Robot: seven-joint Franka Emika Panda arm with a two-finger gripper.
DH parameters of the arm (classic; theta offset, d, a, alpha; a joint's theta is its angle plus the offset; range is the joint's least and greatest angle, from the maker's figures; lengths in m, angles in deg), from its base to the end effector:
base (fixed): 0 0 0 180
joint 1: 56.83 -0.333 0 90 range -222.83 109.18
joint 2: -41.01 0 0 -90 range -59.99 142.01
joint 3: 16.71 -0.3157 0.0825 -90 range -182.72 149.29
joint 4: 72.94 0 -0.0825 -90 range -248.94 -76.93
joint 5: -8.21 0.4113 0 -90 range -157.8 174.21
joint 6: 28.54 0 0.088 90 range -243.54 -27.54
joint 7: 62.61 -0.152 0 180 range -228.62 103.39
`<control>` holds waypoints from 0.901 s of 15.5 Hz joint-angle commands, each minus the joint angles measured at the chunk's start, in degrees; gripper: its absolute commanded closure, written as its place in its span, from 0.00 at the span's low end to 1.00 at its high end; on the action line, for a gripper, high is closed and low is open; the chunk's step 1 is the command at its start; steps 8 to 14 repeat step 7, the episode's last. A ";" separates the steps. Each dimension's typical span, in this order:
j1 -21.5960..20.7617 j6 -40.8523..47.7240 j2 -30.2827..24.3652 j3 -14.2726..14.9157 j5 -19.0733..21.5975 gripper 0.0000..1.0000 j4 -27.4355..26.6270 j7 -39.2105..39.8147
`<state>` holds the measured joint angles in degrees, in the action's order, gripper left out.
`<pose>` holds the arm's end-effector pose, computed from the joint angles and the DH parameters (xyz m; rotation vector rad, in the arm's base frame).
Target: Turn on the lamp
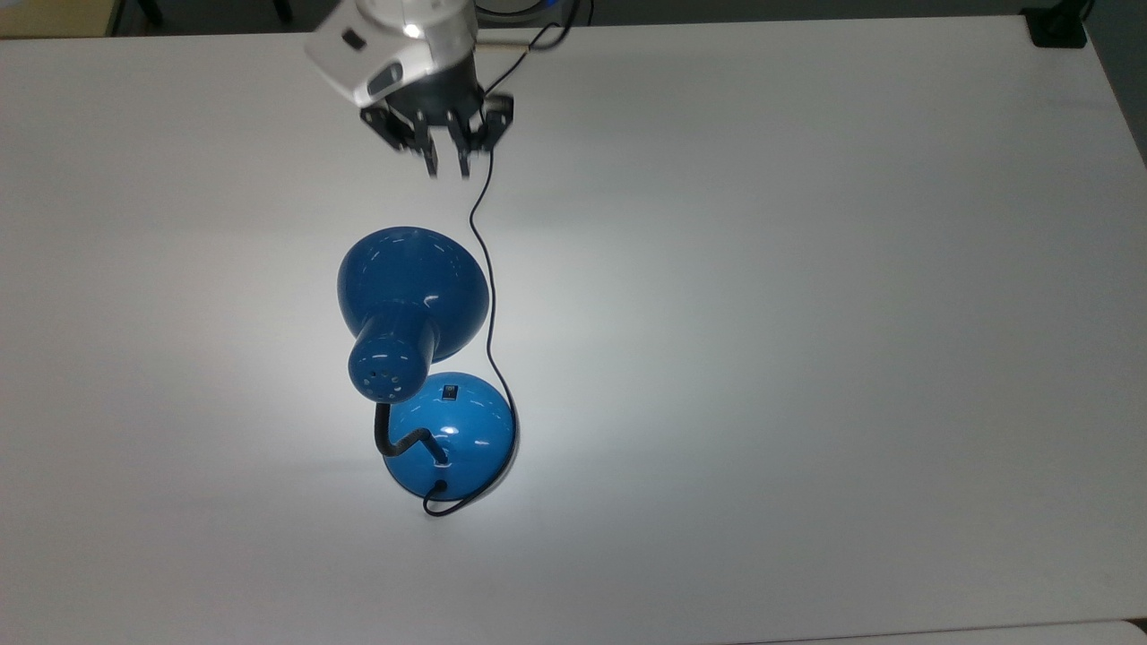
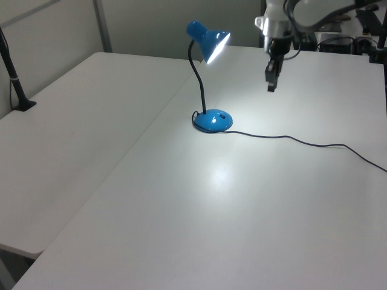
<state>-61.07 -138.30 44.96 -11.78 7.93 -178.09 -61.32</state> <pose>0.6094 -0.0072 0.4348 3.1308 0.0193 0.0181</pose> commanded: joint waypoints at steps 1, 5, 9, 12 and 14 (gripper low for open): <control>-0.15 12.09 -1.57 0.25 -0.16 0.00 5.74 -1.21; 0.55 15.79 -2.10 0.87 -0.07 0.00 9.69 -1.56; 0.90 16.50 -2.10 1.04 0.02 0.00 10.15 -1.56; 0.90 16.50 -2.10 1.04 0.02 0.00 10.15 -1.56; 0.90 16.50 -2.10 1.04 0.02 0.00 10.15 -1.56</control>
